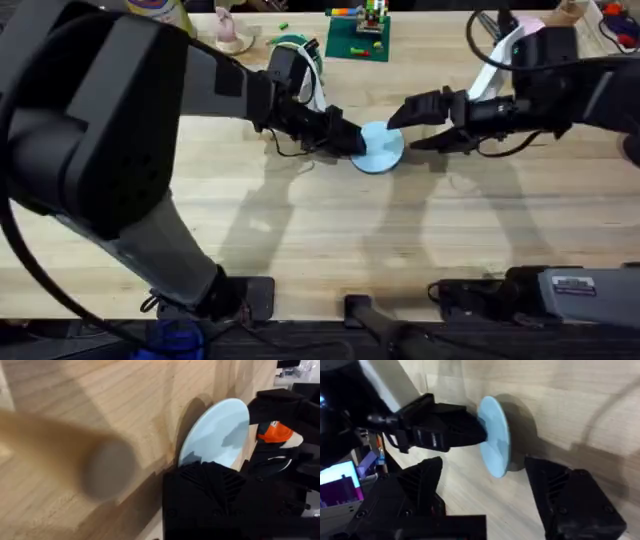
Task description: Pick up the plates from the table one by one and place each into a slot on the dish rack.
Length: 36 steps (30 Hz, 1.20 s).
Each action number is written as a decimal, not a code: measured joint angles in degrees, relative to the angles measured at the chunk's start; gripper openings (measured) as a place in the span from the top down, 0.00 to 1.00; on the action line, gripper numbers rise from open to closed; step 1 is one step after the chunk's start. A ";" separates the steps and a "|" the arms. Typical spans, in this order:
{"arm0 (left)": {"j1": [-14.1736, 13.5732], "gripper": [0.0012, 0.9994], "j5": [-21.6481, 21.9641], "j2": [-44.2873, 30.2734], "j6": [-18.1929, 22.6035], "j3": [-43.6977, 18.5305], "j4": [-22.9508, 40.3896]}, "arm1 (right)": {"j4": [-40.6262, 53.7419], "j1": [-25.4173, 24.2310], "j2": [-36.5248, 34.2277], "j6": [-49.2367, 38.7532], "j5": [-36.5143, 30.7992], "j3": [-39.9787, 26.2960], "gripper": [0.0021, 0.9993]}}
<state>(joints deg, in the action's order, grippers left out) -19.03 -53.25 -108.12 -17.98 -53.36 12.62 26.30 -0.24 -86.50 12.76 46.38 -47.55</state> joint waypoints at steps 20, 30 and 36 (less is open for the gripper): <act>0.00 0.96 -0.09 0.00 0.00 0.00 0.02 | -6.24 6.87 -7.02 -0.33 0.38 0.00 0.21; 0.59 0.96 -1.14 0.00 0.07 0.00 0.26 | -7.01 6.22 -7.02 -0.36 -1.78 0.11 0.96; 0.59 0.96 -1.14 0.00 0.05 0.00 0.26 | -7.01 6.22 -7.02 -0.34 -1.81 0.11 0.97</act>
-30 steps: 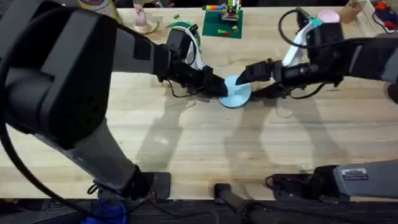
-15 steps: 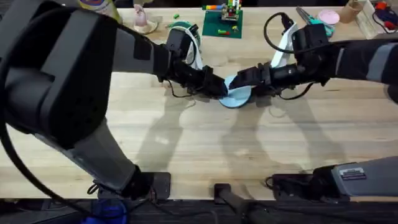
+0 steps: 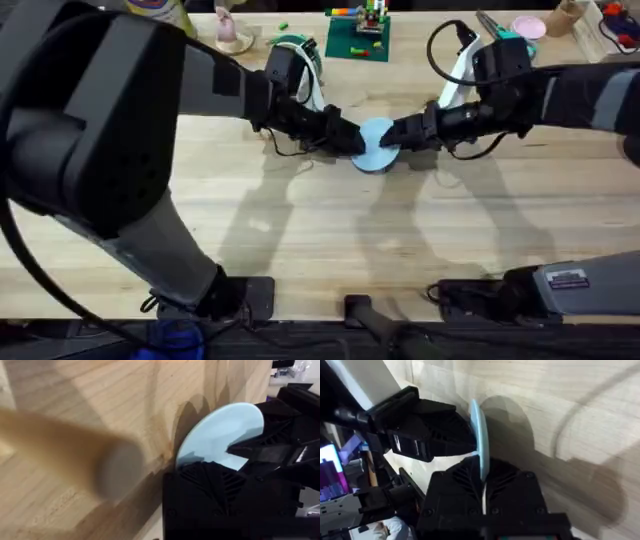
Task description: Pick up the plates from the table one by one and place each into a slot on the dish rack.
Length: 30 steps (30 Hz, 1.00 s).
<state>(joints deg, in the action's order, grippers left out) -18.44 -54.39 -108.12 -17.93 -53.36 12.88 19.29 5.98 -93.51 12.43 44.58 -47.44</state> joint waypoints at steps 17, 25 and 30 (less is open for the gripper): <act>-0.65 0.96 7.00 9.04 -0.77 -0.83 3.85 | 3.59 -3.81 6.96 -0.03 0.92 -0.03 0.97; -0.60 0.96 15.93 23.11 -0.73 -1.27 13.00 | 11.11 -5.03 12.94 -3.01 1.26 -4.83 0.97; -0.61 0.96 23.12 30.88 -0.51 -1.27 21.00 | 20.03 -5.03 14.61 -7.20 -1.17 -11.43 0.97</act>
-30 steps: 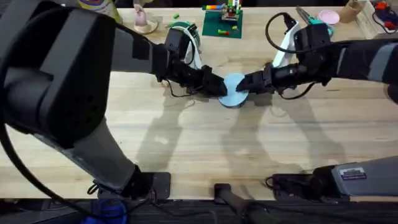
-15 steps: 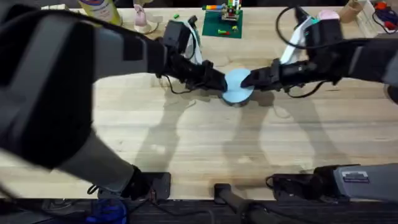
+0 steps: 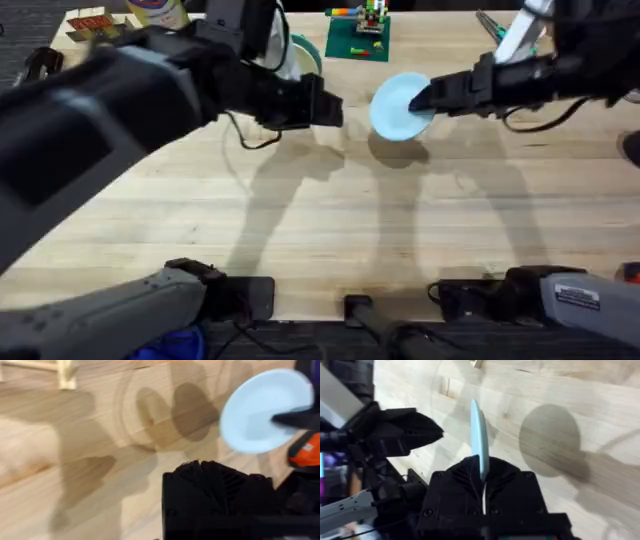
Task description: Pick up the plates from the table one by one and place each into a slot on the dish rack.
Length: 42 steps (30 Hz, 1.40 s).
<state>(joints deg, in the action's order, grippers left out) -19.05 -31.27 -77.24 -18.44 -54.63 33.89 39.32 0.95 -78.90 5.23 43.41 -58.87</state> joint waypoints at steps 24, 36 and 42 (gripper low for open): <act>0.01 0.25 23.37 15.89 9.92 -0.02 17.69 | 19.83 7.35 0.21 -24.46 -26.07 -24.99 0.97; 0.00 0.00 24.72 15.89 10.47 -0.02 17.06 | 18.11 8.53 -0.93 -28.13 -28.81 -32.53 0.97; 0.00 0.01 24.74 15.89 10.56 -0.02 15.40 | 17.94 10.30 -6.00 -29.62 -28.85 -40.77 0.98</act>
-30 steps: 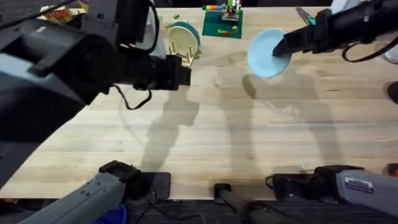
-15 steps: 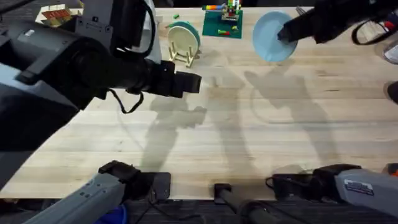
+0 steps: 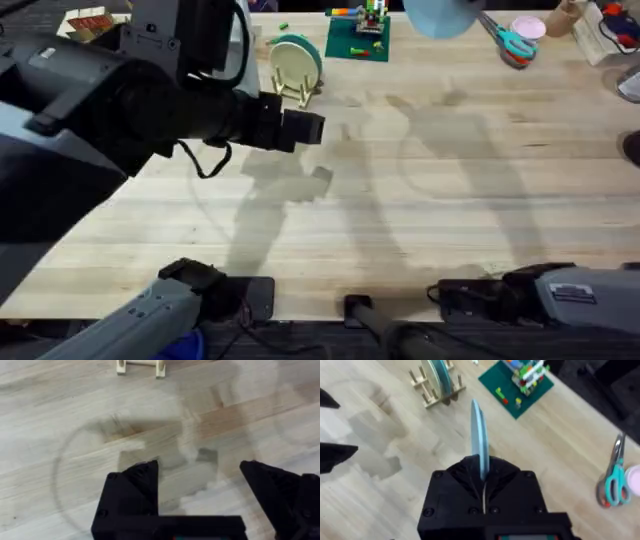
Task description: Pick up the plates from the table one by one and place each into a slot on the dish rack.
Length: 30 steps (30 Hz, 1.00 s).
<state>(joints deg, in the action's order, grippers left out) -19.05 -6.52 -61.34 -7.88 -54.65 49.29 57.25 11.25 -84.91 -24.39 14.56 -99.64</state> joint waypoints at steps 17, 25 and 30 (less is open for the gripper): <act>0.00 0.01 0.15 0.00 0.00 0.00 -0.71 | -9.61 7.26 -15.06 -5.05 -0.06 -10.90 0.97; 0.00 0.00 0.15 0.00 0.00 0.00 -0.71 | -14.16 9.33 -16.56 -8.37 -0.17 -10.92 0.97; 0.00 0.00 0.15 0.00 0.00 0.00 -0.71 | -15.24 11.13 -16.59 -10.98 -0.17 -10.97 0.97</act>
<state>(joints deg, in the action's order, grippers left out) -19.05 -6.37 -61.34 -7.88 -54.65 48.58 42.02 22.38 -101.49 -35.37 14.39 -110.61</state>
